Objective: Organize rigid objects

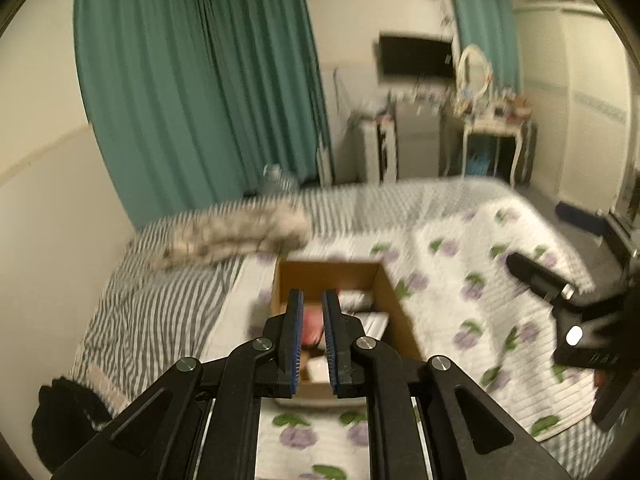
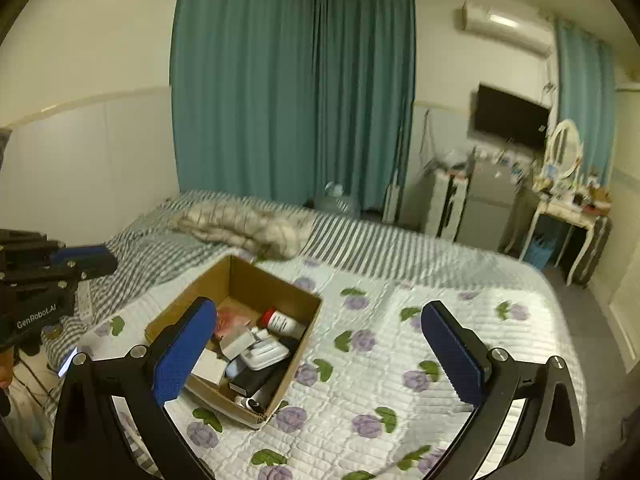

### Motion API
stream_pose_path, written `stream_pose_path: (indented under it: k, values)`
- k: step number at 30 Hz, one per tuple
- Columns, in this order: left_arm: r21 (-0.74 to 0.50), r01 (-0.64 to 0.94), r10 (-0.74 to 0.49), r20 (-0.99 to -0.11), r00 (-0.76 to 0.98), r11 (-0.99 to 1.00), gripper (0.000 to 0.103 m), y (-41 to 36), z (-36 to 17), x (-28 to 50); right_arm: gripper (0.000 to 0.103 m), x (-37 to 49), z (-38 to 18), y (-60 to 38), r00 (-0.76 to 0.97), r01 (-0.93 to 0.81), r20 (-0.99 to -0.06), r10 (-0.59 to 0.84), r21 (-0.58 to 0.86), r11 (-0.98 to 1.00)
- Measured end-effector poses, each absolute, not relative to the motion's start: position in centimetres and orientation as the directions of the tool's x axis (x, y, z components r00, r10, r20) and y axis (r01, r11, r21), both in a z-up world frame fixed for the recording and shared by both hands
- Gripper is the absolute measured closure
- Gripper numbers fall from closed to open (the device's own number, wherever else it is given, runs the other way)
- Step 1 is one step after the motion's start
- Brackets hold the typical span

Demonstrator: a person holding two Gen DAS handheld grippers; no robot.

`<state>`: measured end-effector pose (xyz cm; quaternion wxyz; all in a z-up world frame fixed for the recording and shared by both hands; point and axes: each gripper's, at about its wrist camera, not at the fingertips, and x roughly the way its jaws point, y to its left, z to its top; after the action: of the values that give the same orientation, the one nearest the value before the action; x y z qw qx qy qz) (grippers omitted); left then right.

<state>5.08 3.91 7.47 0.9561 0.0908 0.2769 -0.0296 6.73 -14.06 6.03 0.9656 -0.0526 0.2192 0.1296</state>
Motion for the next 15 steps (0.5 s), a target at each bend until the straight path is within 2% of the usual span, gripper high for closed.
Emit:
stream_pose_path:
  k: [1,2,3,4,7,10,12,15]
  values:
    - [0.150,0.113,-0.022,-0.506,0.862,0.982,0.086,3.6,7.8,4.3,0.000,5.6,6.3,-14.3,0.883,-0.258,-0.419,0.214,-0.051,0.965]
    - [0.141,0.116,-0.033,-0.485,0.874,0.983,0.071,3.5,8.1,3.7,0.000,4.8,6.4,-14.5,0.893,-0.237,-0.404,0.197,-0.052,0.970]
    - [0.129,0.112,-0.042,-0.455,0.889,0.985,0.045,3.4,8.2,2.9,0.000,3.7,6.4,-14.8,0.907,-0.208,-0.382,0.175,-0.047,0.977]
    - [0.126,0.107,-0.043,-0.429,0.902,0.986,0.036,3.3,8.1,2.3,0.000,3.1,6.3,-14.9,0.912,-0.197,-0.373,0.169,-0.038,0.980]
    - [0.142,0.093,-0.036,-0.363,0.931,0.986,0.035,3.1,7.6,0.9,0.000,1.7,5.6,-15.7,0.915,-0.181,-0.364,0.173,0.013,0.983]
    - [0.148,0.055,0.000,-0.348,0.938,0.988,0.034,3.1,6.6,0.6,0.000,0.8,4.9,-16.4,0.919,-0.161,-0.355,0.170,0.054,0.985]
    - [0.110,0.015,0.025,-0.355,0.934,0.994,0.030,3.5,6.0,0.6,0.000,0.6,4.4,-16.8,0.916,-0.146,-0.366,0.163,0.074,0.986]
    - [0.087,-0.009,0.041,-0.371,0.928,0.996,0.030,3.8,4.7,1.1,0.000,0.4,3.8,-17.4,0.912,-0.132,-0.378,0.159,0.096,0.987]
